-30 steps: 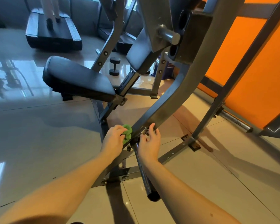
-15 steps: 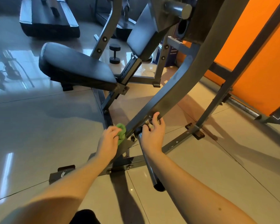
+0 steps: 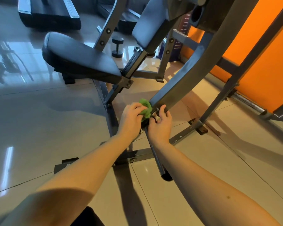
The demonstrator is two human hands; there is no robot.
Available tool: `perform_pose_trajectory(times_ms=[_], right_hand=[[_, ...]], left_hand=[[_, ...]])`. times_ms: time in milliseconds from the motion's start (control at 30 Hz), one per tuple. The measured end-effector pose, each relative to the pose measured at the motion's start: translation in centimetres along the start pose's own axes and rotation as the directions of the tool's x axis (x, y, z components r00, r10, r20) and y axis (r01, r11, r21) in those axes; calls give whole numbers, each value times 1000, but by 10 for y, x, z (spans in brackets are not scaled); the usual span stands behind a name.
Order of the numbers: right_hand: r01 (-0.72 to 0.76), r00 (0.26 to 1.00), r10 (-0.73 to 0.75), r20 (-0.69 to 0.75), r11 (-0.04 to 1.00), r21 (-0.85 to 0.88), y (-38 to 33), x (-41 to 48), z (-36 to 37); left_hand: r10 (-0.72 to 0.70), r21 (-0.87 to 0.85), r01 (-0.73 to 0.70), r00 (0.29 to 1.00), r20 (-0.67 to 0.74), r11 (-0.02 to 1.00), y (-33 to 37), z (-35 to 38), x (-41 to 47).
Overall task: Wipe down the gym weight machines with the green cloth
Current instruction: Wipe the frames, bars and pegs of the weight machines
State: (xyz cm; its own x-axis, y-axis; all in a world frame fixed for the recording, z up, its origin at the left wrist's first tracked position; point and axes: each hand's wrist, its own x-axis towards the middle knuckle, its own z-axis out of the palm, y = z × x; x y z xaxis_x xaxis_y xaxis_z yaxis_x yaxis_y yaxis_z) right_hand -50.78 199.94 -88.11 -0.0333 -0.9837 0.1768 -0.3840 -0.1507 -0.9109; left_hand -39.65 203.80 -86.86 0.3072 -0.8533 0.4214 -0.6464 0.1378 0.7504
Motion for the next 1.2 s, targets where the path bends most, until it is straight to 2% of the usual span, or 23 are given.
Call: perform_pose_trajectory(times_ms=[133, 233, 267, 367, 533, 633, 700, 833, 900, 967, 1033, 1100, 1200], right_hand=[[-31, 999, 30, 12, 999, 42, -1, 3, -1], [-58, 998, 57, 10, 995, 81, -4, 3, -3], [-64, 998, 64, 10, 994, 92, -5, 2, -3], [-67, 998, 66, 15, 995, 71, -11, 0, -4], [-41, 999, 39, 21, 997, 66, -10, -3, -4], [-47, 999, 45, 29, 997, 64, -7, -2, -4], [-66, 998, 64, 29, 994, 85, -8, -3, -4], [-92, 995, 90, 34, 991, 99, -25, -6, -11], [-102, 994, 100, 48, 994, 35, -42, -13, -20], [-27, 999, 27, 41, 1000, 1, -59, -29, -25], [128, 991, -130, 40, 991, 50, -69, -57, -17], [198, 973, -206, 108, 977, 76, -61, -86, 2], [46, 966, -63, 250, 996, 75, -19, -109, 36]], left_hand=[[-155, 87, 154, 988, 0, 984, -66, -4, -57], [-320, 64, 317, 947, 35, 946, -93, -15, -92], [-336, 59, 333, 941, 48, 941, -95, -16, -95], [-320, 27, 320, 947, 31, 947, -77, -12, -74], [-84, 5, 84, 995, -48, 996, -3, 5, -7], [-65, 2, 66, 996, -61, 998, -12, 9, -14], [-99, 32, 101, 994, -46, 994, -47, 9, -38], [-332, 138, 327, 943, 21, 935, -105, -6, -76], [-411, 174, 397, 910, 50, 901, -114, -16, -87], [-432, 198, 420, 902, 18, 886, -120, -26, -92], [-463, 202, 461, 885, -37, 864, -125, -37, -97], [-489, 197, 495, 868, -80, 846, -134, -46, -105], [-498, 150, 513, 858, -124, 845, -151, -54, -115]])
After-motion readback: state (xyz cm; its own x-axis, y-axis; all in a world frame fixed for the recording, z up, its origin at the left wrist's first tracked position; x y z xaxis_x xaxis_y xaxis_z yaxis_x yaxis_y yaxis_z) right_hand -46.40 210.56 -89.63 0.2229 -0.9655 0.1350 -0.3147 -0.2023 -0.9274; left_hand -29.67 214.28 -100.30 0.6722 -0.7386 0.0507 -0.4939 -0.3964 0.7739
